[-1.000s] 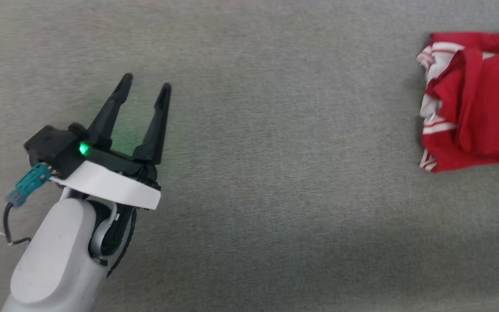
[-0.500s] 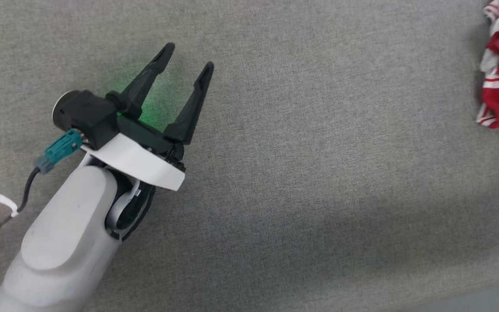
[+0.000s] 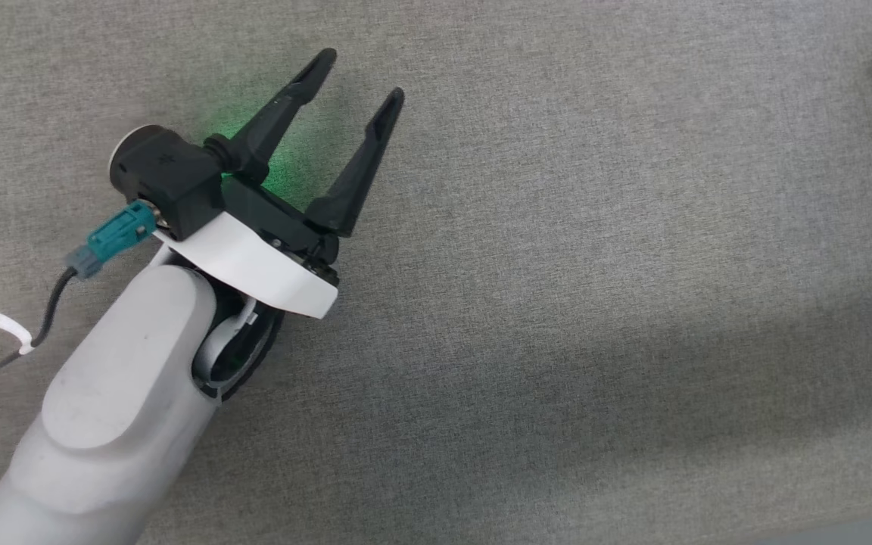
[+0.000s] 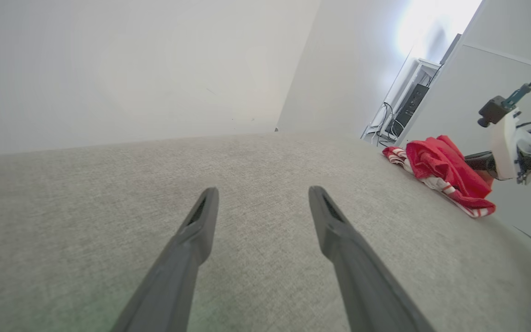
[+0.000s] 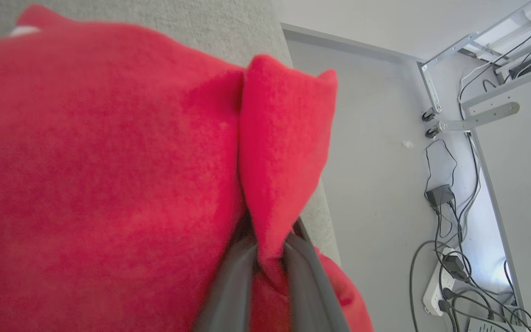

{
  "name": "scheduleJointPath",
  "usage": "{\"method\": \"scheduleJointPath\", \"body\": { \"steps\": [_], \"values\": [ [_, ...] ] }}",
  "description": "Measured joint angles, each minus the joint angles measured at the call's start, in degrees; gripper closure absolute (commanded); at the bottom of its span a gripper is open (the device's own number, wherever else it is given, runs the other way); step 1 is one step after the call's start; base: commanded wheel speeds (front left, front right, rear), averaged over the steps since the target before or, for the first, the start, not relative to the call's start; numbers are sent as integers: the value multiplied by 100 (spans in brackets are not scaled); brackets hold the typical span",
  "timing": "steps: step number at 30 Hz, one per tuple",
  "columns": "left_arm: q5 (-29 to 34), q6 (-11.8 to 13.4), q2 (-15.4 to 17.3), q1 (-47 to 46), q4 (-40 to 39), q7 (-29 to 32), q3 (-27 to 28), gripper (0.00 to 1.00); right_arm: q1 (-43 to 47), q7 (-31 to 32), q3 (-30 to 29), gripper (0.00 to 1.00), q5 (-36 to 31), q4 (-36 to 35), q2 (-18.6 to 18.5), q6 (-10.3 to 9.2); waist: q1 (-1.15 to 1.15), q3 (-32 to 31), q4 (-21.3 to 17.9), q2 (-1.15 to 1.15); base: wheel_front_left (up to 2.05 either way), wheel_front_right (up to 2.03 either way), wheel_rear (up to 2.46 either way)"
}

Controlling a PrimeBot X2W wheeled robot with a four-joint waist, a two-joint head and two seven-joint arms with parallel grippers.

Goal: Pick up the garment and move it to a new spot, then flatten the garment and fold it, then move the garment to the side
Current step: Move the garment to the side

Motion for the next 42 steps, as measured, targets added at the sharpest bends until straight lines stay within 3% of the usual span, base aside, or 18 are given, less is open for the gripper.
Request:
{"method": "scheduleJointPath", "body": {
  "steps": [1, 2, 3, 4, 5, 6, 15, 26, 42],
  "values": [
    [-9, 0, 3, 1, 0, 0, 20, 0, -39, -51, 24, 74, -25, 47, -9, 0, 0, 0, 13, 0, 0, 0, 0],
    [-11, 0, 10, 3, 2, 0, 45, 0, -74, -78, 43, 58, -63, 74, -4, 0, 0, -8, 20, 0, 0, 0, 0],
    [-15, 0, 15, 12, 0, 0, 82, 0, -108, -84, 67, 52, -66, 97, -5, 0, 0, -20, 26, 0, 0, 0, 0],
    [-30, 0, 23, 34, -4, 0, 136, 0, -145, -90, 92, 38, -44, 121, -24, 0, 0, -35, 30, 0, 0, 0, 0],
    [-42, 0, 29, 63, -12, 0, 193, 0, -170, -108, 127, 3, -12, 131, -53, 0, 0, -55, 32, 0, 0, 0, 0],
    [-62, 1, 32, 92, -14, 1, 256, 0, -188, -116, 167, 0, 40, 135, -71, 0, 0, -82, 31, 0, 0, 0, 0],
    [-12, 1, 47, 675, -121, 1, 1053, 0, -230, -382, 472, 0, 798, -227, -104, 0, 0, -494, -5, 0, 0, 0, 0],
    [364, 1, -232, 1476, 34, 1, 2113, 0, 435, -1092, 799, 0, 1711, -1066, 232, 0, 0, -1186, 141, 0, 0, 0, 0],
    [795, 1, -688, 2623, -164, 1, 3251, 0, 1901, -2694, 1195, 0, 1989, -2138, 646, 0, 0, -2197, 541, 0, 0, 0, 0]
  ]
}}
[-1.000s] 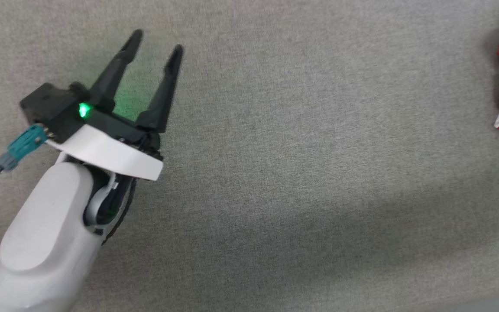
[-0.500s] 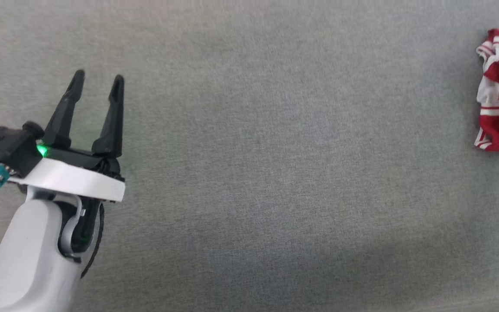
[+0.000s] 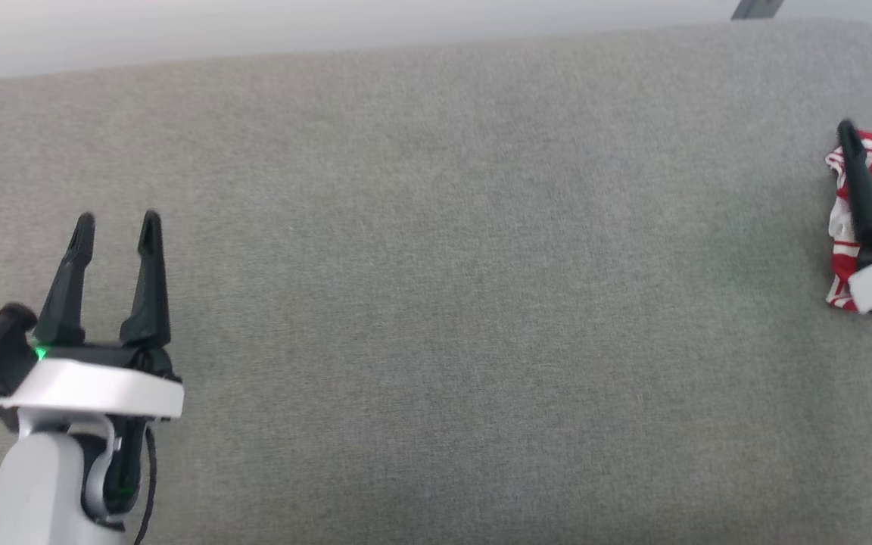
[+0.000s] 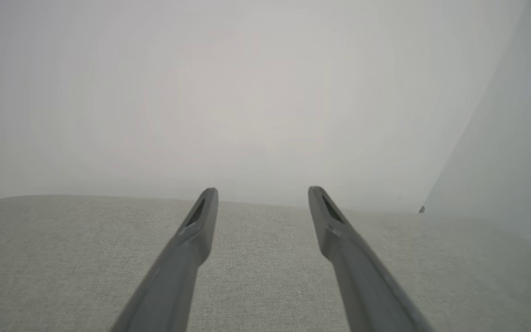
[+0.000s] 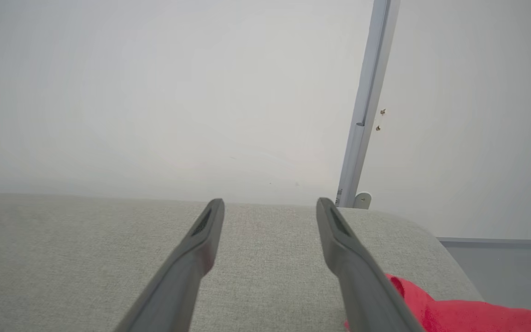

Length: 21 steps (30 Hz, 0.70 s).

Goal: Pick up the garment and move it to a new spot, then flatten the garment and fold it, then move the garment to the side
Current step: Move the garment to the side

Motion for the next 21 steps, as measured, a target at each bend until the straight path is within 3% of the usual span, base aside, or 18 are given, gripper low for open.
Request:
{"method": "scheduleJointPath", "body": {
  "steps": [21],
  "values": [
    [525, 0, -396, 1427, -392, 0, 1011, 0, 1879, -194, -1050, 0, -1132, -1166, 813, 0, 0, -746, 352, 0, 0, 0, 0]
  ]
}}
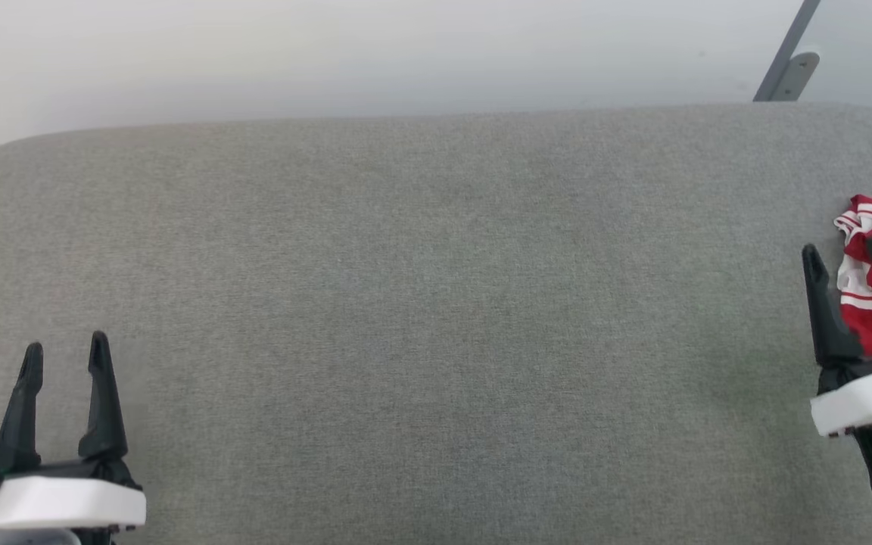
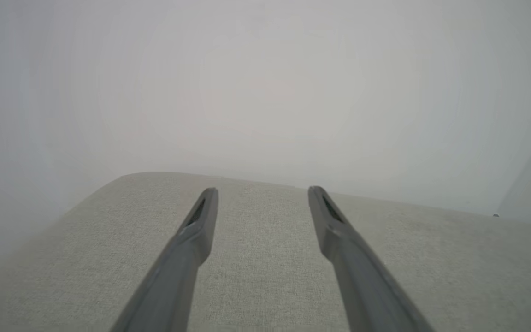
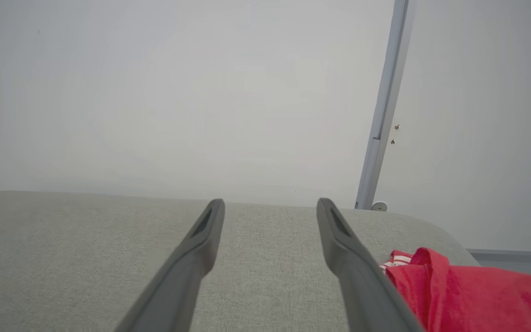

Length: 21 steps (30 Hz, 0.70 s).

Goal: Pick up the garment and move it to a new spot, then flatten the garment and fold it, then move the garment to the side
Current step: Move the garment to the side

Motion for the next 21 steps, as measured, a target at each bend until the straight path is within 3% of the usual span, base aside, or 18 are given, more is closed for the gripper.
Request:
{"method": "scheduleJointPath", "body": {
  "steps": [14, 21],
  "values": [
    [-189, 0, -43, 633, -164, 0, 101, 0, 895, 0, -424, 0, -333, -589, 410, -1, 0, -283, 235, 0, 0, 0, 0],
    [-285, 0, 71, 839, -82, 1, -148, 0, 1180, 0, -479, 0, -405, -695, 604, -1, 0, -376, 291, 0, 0, 0, 0]
  ]
}}
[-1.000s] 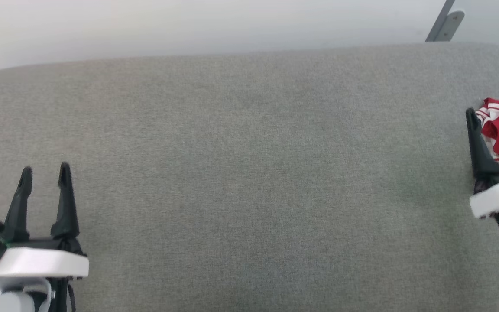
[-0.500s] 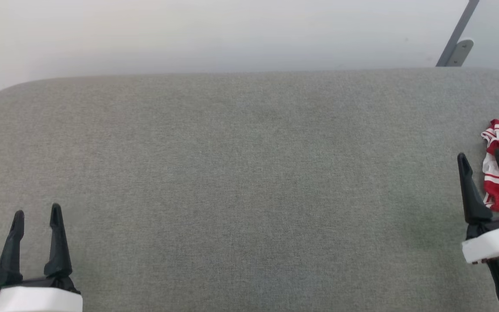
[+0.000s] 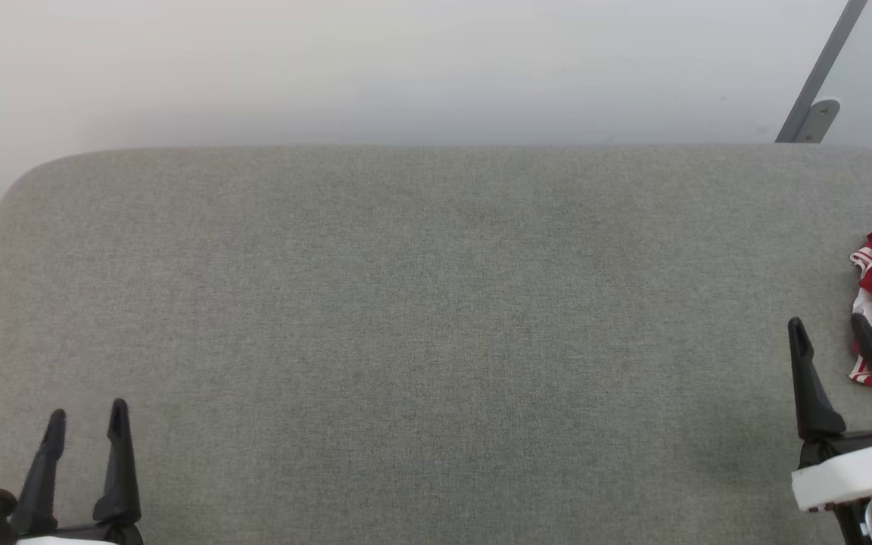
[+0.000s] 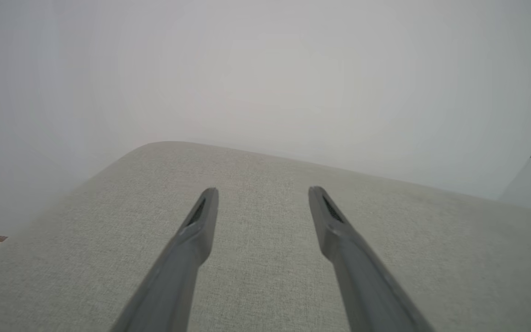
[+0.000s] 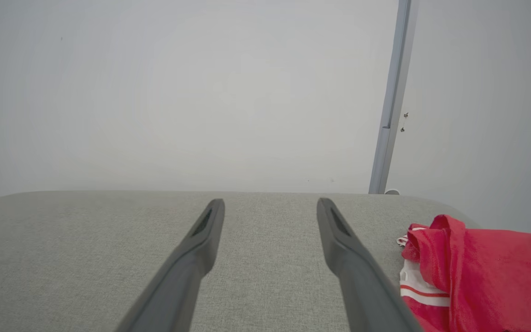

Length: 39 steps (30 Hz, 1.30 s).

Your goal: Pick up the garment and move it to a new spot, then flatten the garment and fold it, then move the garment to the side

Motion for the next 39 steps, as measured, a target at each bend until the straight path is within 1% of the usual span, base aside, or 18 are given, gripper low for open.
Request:
{"method": "scheduleJointPath", "body": {
  "steps": [4, 10, 25, 39],
  "values": [
    [-77, 0, 108, 67, 31, -1, -155, 0, 139, 0, -52, 0, -1, -68, 87, 0, 0, -66, 26, 0, 0, 0, 0],
    [-101, 0, 177, 101, 103, -1, -244, 0, 258, 0, -88, 0, 1, -97, 105, 0, 0, -130, 59, 0, 0, 0, 0],
    [-104, 0, 58, 101, 105, -1, -196, 0, 331, 0, -149, 0, -23, -151, 155, 0, 0, -162, 63, 0, 0, 0, 0],
    [-149, 0, -70, 94, 62, -1, -281, 0, 407, 0, -208, 0, -38, -180, 211, 0, 0, -192, 98, 0, 0, 0, 0]
  ]
}}
